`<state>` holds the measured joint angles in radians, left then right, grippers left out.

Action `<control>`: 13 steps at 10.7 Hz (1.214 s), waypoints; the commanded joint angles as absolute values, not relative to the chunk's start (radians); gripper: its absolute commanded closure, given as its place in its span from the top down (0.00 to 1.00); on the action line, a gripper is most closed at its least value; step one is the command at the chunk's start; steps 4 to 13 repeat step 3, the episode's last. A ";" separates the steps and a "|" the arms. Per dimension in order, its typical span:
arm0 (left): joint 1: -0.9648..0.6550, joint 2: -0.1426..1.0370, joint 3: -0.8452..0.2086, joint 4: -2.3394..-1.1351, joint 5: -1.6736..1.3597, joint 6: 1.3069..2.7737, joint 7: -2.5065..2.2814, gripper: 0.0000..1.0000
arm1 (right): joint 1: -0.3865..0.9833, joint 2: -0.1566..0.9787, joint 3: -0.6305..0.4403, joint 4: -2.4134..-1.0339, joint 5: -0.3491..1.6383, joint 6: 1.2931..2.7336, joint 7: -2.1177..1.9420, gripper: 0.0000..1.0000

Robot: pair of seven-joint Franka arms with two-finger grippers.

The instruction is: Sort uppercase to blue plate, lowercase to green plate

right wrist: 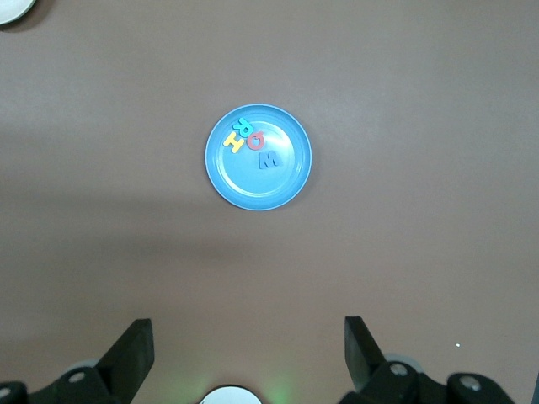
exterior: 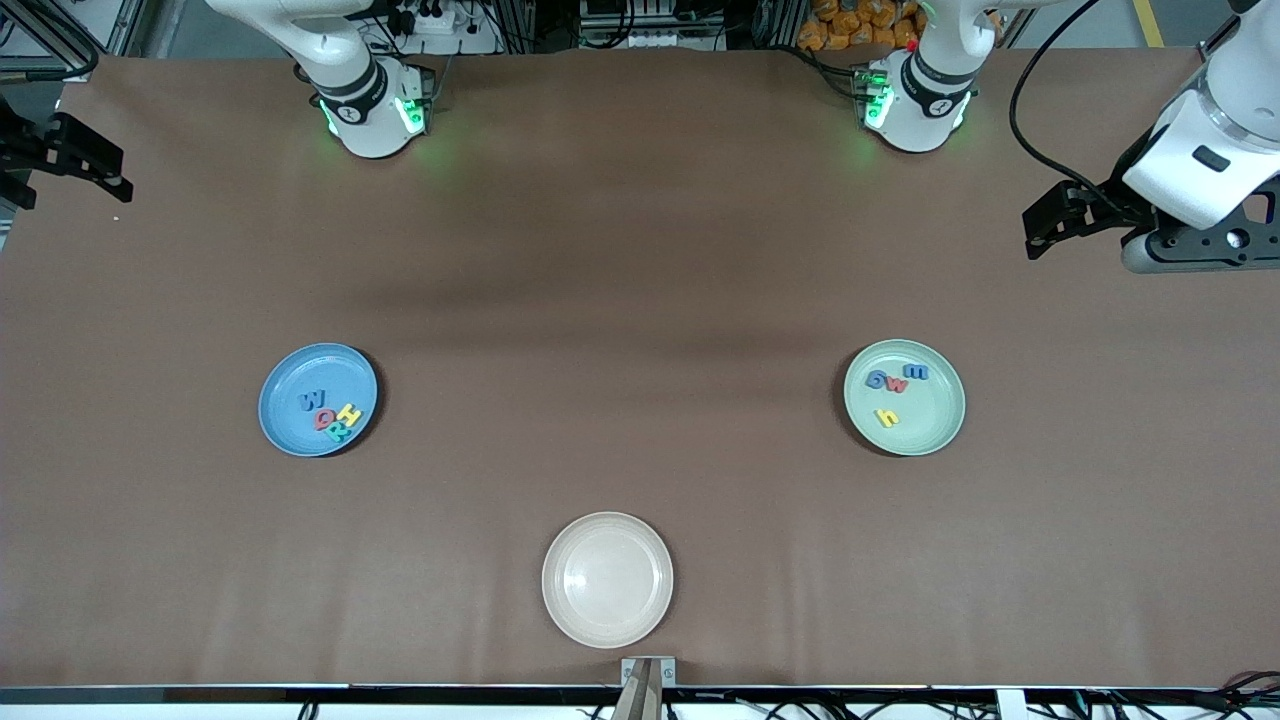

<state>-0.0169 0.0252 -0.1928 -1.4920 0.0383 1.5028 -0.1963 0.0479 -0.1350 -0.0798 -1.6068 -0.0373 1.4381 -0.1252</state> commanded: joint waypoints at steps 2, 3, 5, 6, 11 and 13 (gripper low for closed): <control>-0.020 0.032 -0.192 -1.468 0.032 1.482 -0.175 1.00 | 0.034 -0.135 -0.089 -1.600 -0.025 1.428 -0.135 1.00; -0.020 0.031 -0.192 -1.470 0.032 1.482 -0.175 1.00 | 0.035 -0.135 -0.098 -1.600 -0.025 1.428 -0.135 1.00; -0.020 0.031 -0.192 -1.470 0.032 1.482 -0.175 1.00 | 0.035 -0.135 -0.098 -1.600 -0.025 1.428 -0.135 1.00; -0.020 0.031 -0.192 -1.470 0.032 1.482 -0.175 1.00 | 0.035 -0.135 -0.098 -1.600 -0.025 1.428 -0.135 1.00; -0.020 0.031 -0.192 -1.470 0.032 1.482 -0.175 1.00 | 0.035 -0.135 -0.098 -1.600 -0.025 1.428 -0.135 1.00; -0.020 0.031 -0.192 -1.470 0.032 1.482 -0.175 1.00 | 0.035 -0.135 -0.098 -1.600 -0.025 1.428 -0.135 1.00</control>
